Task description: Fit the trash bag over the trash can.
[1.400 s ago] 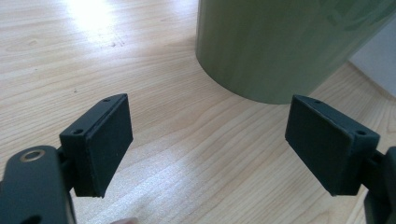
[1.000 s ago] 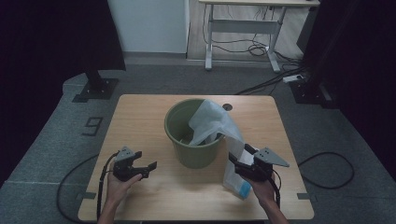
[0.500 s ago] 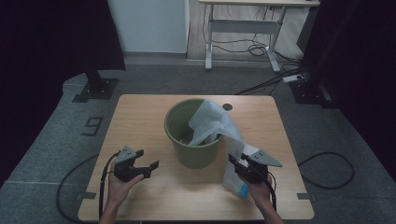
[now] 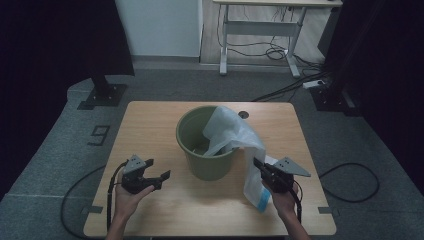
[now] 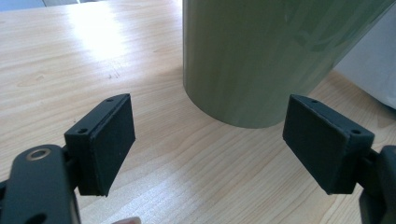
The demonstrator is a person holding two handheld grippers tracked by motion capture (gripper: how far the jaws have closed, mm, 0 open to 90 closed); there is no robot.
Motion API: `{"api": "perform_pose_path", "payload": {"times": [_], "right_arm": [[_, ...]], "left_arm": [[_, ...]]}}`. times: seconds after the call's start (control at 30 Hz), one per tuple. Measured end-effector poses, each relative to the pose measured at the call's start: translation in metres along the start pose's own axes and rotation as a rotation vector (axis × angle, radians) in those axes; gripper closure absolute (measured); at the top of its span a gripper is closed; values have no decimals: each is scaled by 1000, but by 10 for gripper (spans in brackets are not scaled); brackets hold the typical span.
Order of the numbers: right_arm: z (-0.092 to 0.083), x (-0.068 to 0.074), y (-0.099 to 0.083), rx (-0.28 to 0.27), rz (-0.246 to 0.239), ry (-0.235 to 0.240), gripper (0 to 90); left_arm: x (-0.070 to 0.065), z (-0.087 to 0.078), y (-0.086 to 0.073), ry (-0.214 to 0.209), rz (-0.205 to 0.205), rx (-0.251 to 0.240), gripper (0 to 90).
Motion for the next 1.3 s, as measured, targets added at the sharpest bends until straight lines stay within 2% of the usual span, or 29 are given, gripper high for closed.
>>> {"api": "perform_pose_path", "payload": {"times": [0.27,0.47,0.67,0.83,0.9,0.93,1.03,1.23,1.3], "right_arm": [[-7,-8,16,-31,-38,-22,886],[-12,-14,22,-46,-44,-43,887],[-17,-20,33,-63,-65,-62,887],[-21,-24,54,-95,-98,-83,887],[-22,-24,72,-117,-133,-89,886],[-22,-24,72,-117,-133,-89,886],[-20,-22,88,-127,-164,-86,886],[-15,-13,104,-118,-224,-78,887],[-13,-12,107,-117,-230,-71,886]], "left_arm": [[-8,-4,9,4,7,-22,171],[-12,-6,14,-13,3,-30,182],[-17,-12,24,-25,-2,-61,184],[-24,-18,35,-48,1,-85,188],[-28,-19,39,-53,12,-90,188],[-30,-19,41,-54,14,-93,188],[-37,-17,45,-47,40,-88,192],[-48,-17,52,-67,54,-99,191],[-52,-16,54,-72,62,-100,191]]}}
Point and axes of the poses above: each handheld gripper's, and its own axes: z roughly forward along the jaws, y roughly out of its top, x roughly to its left, the point moved 1 cm from there along z, roughly forward along the jaws, and after that the axes turned 15 degrees about -z, right-handed, at the moved point
